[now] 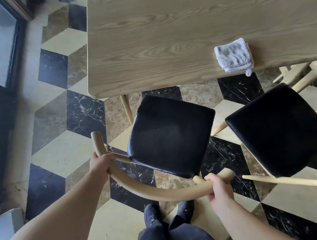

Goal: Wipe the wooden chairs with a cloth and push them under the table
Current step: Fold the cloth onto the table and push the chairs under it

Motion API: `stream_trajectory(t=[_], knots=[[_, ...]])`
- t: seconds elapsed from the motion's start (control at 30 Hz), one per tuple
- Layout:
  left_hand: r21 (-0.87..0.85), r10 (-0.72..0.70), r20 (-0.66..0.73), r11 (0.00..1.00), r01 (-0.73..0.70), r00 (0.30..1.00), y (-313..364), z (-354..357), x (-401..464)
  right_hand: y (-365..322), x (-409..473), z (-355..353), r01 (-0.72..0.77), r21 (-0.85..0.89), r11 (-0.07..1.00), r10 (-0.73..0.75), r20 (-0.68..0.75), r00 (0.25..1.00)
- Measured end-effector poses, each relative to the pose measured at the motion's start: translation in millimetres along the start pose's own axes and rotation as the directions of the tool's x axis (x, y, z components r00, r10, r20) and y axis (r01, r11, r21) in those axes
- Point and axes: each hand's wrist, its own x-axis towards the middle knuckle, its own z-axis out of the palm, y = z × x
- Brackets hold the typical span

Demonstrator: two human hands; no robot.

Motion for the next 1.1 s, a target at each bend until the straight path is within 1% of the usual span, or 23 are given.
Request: stream_trajectory(t=[0.07,0.13,0.3,0.47,0.67,0.87,1.1], knots=[[-0.023,-0.003,-0.003,1.000,0.003,1.000,-3,7,-9,-19,3,-1,0.026,-0.011,1.000,-0.026,0.019,0.999],[-0.025,0.009,-0.001,1.000,-0.009,1.000,-3,14,-17,-37,8,-1,0.046,-0.060,0.997,-0.045,0.017,0.999],[0.056,0.041,0.001,0.998,-0.041,0.999,5,32,-33,-84,20,3,0.108,-0.152,0.982,-0.114,-0.031,0.993],[0.019,0.029,-0.017,0.999,-0.029,0.999,9,53,-42,-116,34,13,0.146,-0.211,0.967,-0.159,-0.046,0.986],[-0.001,-0.020,-0.071,1.000,0.020,0.997,29,75,-49,-155,55,34,0.113,-0.252,0.961,-0.117,0.000,0.993],[-0.034,-0.030,-0.116,0.999,0.026,0.993,52,99,-49,-196,81,60,0.139,-0.296,0.945,-0.118,0.087,0.989],[-0.081,-0.045,-0.126,0.996,0.035,0.991,69,122,-38,-235,107,94,0.165,-0.358,0.919,-0.120,0.145,0.982]])
